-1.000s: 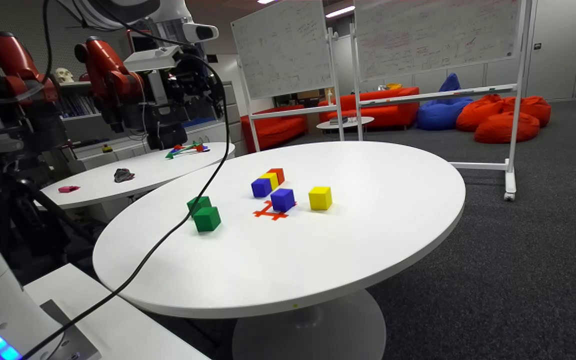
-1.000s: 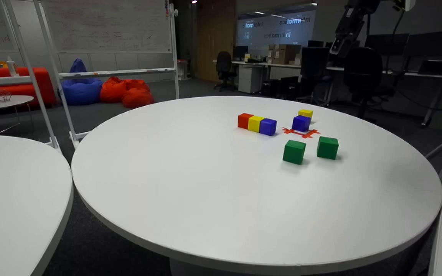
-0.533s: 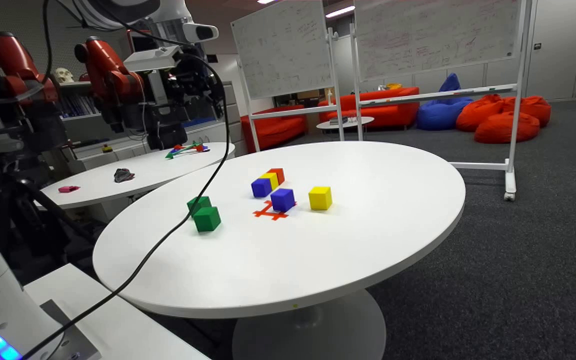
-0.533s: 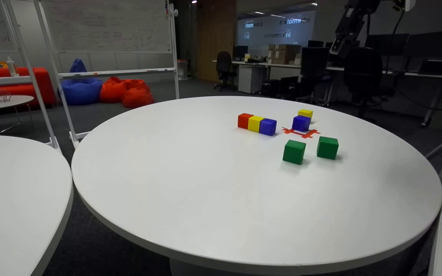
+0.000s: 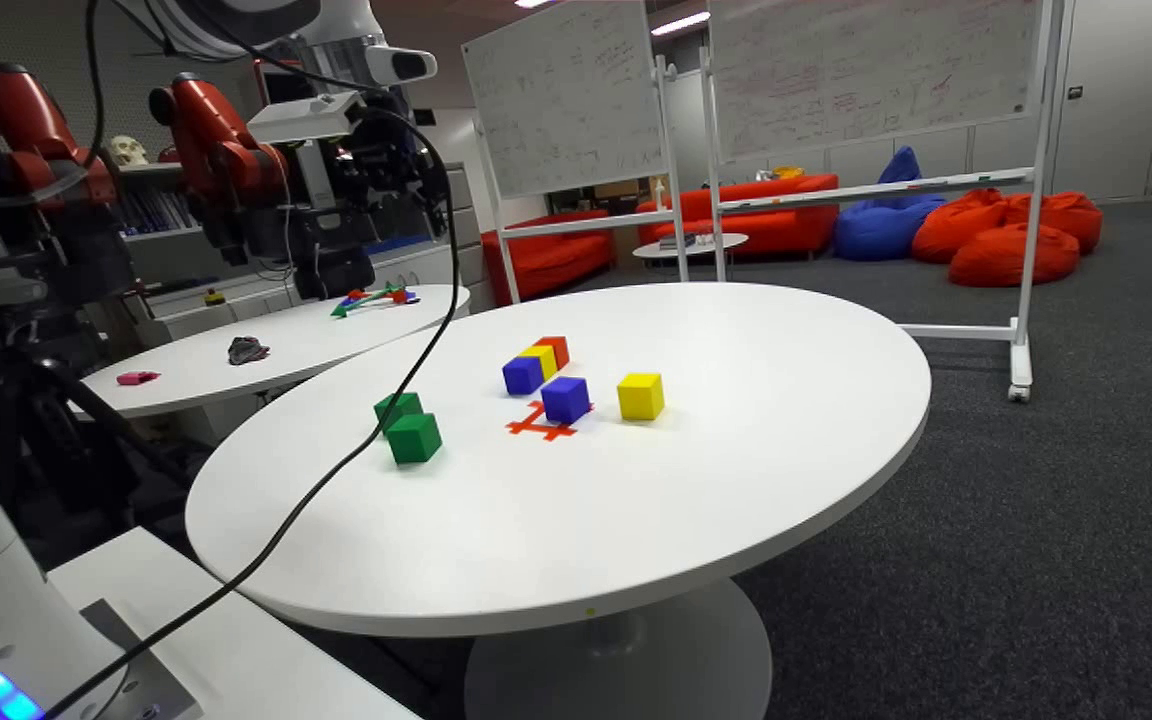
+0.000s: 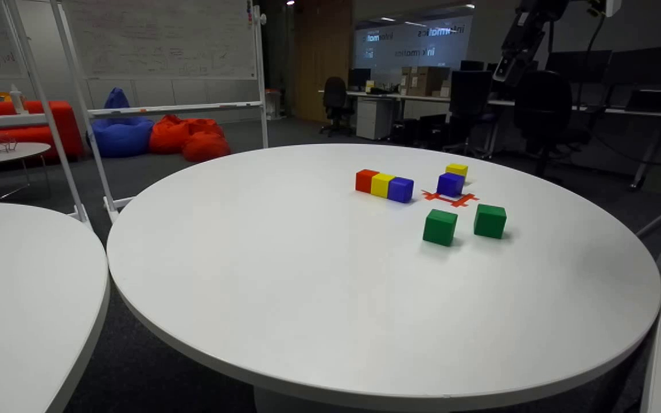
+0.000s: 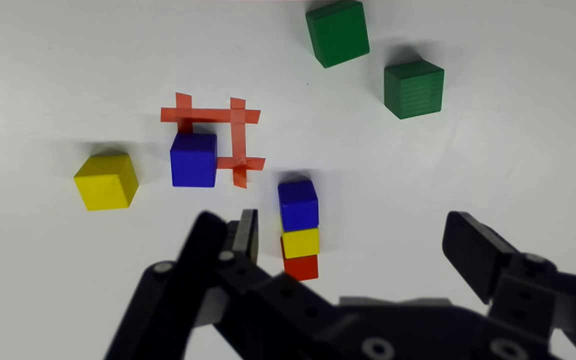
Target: Pick up the red object and put it at the center of the table
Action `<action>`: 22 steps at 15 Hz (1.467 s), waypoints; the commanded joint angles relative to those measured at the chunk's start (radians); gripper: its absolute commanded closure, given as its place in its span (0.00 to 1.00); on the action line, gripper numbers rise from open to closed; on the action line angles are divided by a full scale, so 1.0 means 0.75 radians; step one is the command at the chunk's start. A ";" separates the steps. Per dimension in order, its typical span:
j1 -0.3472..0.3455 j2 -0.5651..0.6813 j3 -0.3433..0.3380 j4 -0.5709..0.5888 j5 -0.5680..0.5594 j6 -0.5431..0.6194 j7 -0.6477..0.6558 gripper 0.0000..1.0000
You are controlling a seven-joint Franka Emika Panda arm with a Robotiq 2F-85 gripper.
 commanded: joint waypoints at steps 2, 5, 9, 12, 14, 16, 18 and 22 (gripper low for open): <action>-0.020 0.001 0.020 0.003 0.009 -0.005 -0.006 0.00; -0.020 0.023 0.026 0.017 0.004 0.000 -0.003 0.00; 0.001 0.061 0.036 0.051 0.019 0.030 -0.036 0.00; 0.024 0.131 0.044 0.112 0.032 0.055 -0.068 0.00; 0.036 0.180 0.054 0.165 0.033 0.087 -0.088 0.00; 0.041 0.214 0.066 0.207 0.029 0.114 -0.104 0.00; 0.041 0.237 0.079 0.244 0.027 0.131 -0.127 0.00; 0.037 0.247 0.100 0.305 0.016 0.115 -0.145 0.00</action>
